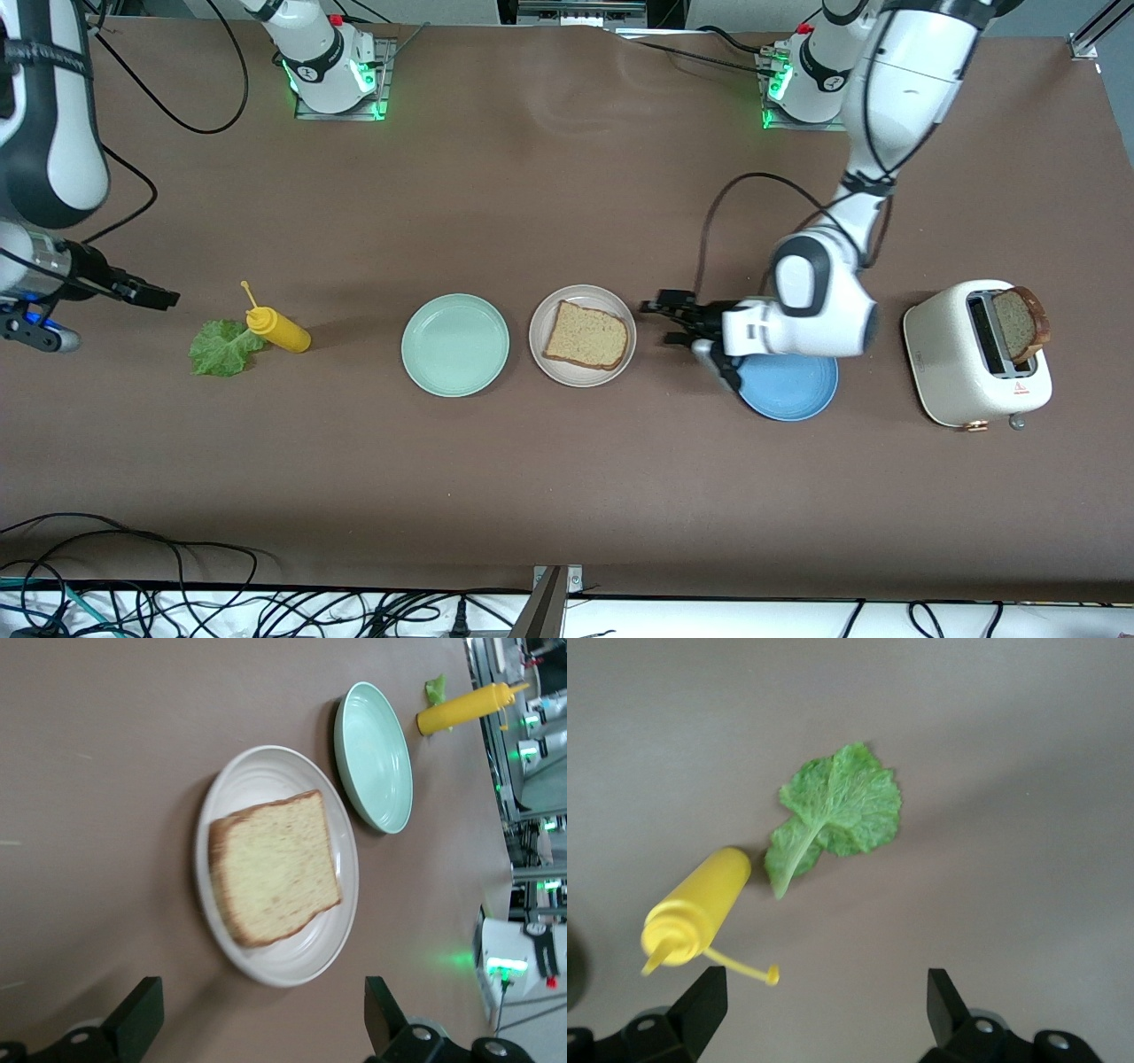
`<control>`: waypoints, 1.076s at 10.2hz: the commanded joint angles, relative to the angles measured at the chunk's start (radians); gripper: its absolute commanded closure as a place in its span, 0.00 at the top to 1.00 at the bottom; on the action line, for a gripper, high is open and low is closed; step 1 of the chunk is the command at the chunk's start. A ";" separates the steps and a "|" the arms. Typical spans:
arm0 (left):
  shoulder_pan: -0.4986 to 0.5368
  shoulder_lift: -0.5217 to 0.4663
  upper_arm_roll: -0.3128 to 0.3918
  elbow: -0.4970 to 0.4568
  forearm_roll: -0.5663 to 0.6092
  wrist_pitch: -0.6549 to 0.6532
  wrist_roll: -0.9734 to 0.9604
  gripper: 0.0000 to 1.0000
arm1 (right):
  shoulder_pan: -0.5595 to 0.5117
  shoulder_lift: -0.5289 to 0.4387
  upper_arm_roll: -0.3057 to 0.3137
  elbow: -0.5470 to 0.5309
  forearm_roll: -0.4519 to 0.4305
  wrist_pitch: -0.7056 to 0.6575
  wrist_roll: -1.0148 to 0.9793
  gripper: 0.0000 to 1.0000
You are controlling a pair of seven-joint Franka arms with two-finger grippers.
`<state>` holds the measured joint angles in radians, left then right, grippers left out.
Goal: Make sandwich on beige plate with both arms
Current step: 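Release the bread with the left gripper while the right gripper reaches the lettuce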
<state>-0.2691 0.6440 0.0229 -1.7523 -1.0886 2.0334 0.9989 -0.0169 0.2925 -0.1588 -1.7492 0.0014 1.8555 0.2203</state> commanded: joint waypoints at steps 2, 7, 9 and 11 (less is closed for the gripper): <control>0.062 -0.099 0.015 -0.070 -0.033 -0.027 0.190 1.00 | -0.024 0.063 0.002 -0.076 -0.009 0.157 -0.019 1.00; 0.162 -0.381 -0.071 -0.130 0.657 -0.002 -0.363 1.00 | -0.040 0.181 0.002 -0.087 -0.005 0.296 -0.061 1.00; 0.249 -0.554 -0.260 -0.177 1.042 -0.031 -0.722 1.00 | -0.041 0.217 0.004 -0.087 0.015 0.324 -0.061 1.00; 0.284 -0.659 -0.271 -0.188 1.113 -0.115 -0.743 1.00 | -0.063 0.234 0.004 -0.085 0.089 0.324 -0.061 1.00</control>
<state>-0.0387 0.0809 -0.2359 -1.8757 -0.0280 1.9475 0.2739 -0.0560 0.5209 -0.1595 -1.8335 0.0460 2.1694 0.1801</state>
